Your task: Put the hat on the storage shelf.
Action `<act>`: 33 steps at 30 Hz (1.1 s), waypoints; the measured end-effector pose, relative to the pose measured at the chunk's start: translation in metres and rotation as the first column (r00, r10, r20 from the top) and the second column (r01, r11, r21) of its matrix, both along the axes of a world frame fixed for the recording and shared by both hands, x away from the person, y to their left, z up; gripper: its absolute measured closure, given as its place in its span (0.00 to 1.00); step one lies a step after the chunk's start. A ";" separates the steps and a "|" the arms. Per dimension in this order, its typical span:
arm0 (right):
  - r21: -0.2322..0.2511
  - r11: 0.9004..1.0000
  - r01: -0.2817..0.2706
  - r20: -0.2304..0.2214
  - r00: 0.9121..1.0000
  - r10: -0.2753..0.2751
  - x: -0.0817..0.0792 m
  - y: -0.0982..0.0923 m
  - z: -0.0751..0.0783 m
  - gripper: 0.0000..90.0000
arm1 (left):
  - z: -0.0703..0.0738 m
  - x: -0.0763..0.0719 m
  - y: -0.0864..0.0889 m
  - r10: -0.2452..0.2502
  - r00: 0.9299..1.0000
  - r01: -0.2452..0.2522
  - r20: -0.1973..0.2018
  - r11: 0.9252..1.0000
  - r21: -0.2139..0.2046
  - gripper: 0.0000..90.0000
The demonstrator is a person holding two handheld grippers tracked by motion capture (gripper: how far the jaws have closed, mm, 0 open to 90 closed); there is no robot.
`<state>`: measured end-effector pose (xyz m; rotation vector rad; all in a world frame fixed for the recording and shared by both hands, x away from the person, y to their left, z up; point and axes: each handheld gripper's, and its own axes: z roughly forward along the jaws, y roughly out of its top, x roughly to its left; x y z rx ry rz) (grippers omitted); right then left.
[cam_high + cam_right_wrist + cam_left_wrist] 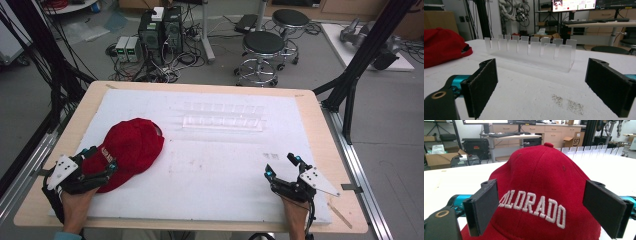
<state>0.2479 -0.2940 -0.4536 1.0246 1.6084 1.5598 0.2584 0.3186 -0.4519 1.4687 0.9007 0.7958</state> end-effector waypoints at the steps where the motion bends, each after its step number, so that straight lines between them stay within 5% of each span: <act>1: 0.003 1.000 0.001 -0.002 1.000 -0.001 0.000 0.000 0.000 0.11 | 0.000 0.000 0.000 0.000 1.000 0.000 0.001 1.000 0.000 0.16; 33: 0.004 1.000 0.003 0.008 1.000 -0.003 0.000 0.000 0.000 0.11 | 0.001 0.000 0.003 0.022 0.999 -0.023 -0.029 1.000 -0.017 0.15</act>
